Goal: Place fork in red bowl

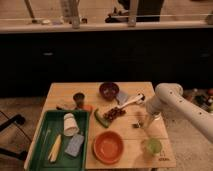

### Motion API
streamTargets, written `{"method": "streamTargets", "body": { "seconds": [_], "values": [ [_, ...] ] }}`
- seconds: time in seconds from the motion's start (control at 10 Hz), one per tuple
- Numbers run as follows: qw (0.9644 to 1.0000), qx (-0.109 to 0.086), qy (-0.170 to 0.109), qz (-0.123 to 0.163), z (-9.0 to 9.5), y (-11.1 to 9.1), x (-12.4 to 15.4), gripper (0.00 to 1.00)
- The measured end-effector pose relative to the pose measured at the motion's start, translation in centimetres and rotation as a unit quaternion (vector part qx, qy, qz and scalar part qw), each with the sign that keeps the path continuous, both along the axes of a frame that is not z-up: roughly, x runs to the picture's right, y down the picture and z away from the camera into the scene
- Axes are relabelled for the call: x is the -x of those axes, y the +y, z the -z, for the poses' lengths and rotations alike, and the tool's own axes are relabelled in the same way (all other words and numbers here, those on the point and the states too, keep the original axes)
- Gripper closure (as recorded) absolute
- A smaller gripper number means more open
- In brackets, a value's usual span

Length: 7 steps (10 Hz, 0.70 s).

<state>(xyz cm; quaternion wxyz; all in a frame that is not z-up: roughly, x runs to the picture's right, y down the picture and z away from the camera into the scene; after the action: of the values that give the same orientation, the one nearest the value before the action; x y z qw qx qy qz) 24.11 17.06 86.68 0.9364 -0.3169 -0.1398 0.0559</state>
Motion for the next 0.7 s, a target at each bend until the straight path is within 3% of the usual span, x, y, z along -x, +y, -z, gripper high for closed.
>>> {"method": "streamTargets", "body": {
  "seconds": [0.7],
  "values": [
    [0.9999,-0.001,0.006,-0.015,-0.7,1.3,-1.2,0.2]
  ]
}}
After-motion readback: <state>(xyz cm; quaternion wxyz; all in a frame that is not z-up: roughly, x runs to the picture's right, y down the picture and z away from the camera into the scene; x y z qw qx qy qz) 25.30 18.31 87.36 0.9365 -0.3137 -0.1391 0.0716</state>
